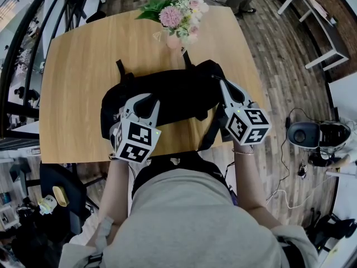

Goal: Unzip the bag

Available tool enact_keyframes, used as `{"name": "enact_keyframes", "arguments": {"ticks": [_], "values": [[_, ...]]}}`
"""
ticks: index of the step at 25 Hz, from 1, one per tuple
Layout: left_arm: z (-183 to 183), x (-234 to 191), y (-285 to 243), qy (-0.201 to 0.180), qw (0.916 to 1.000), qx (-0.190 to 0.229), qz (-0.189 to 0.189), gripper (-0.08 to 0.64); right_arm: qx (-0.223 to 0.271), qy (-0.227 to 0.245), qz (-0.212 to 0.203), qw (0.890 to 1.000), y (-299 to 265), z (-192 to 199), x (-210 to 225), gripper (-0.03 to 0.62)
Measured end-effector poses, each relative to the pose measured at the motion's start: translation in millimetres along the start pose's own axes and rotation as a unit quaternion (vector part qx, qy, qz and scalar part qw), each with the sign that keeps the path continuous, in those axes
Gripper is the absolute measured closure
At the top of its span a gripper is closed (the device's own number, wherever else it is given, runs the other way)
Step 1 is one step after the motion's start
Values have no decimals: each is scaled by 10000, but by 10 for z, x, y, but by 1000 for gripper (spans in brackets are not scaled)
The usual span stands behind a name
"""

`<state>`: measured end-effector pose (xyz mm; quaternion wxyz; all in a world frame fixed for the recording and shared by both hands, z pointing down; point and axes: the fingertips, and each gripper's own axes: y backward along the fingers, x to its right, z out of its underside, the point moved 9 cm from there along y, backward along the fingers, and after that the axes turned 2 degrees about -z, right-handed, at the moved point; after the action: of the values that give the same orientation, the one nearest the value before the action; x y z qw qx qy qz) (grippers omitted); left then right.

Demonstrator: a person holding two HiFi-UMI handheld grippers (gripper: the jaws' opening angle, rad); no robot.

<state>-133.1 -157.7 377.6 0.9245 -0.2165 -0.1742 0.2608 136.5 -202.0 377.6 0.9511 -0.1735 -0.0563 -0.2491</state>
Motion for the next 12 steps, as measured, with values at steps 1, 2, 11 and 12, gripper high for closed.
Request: {"name": "enact_keyframes", "arguments": {"ticks": [1, 2, 11, 12], "values": [[-2, 4, 3, 10, 10000, 4, 9, 489, -18, -39, 17, 10000, 6, 15, 7, 575], [-1, 4, 7, 21, 10000, 14, 13, 474, -34, -75, 37, 10000, 11, 30, 14, 579], [-44, -45, 107, 719, 9969, 307, 103, 445, -54, -144, -104, 9998, 91, -20, -91, 547], [-62, -63, 130, 942, 9947, 388, 142, 445, -73, -130, -210, 9997, 88, -25, -137, 536]]}}
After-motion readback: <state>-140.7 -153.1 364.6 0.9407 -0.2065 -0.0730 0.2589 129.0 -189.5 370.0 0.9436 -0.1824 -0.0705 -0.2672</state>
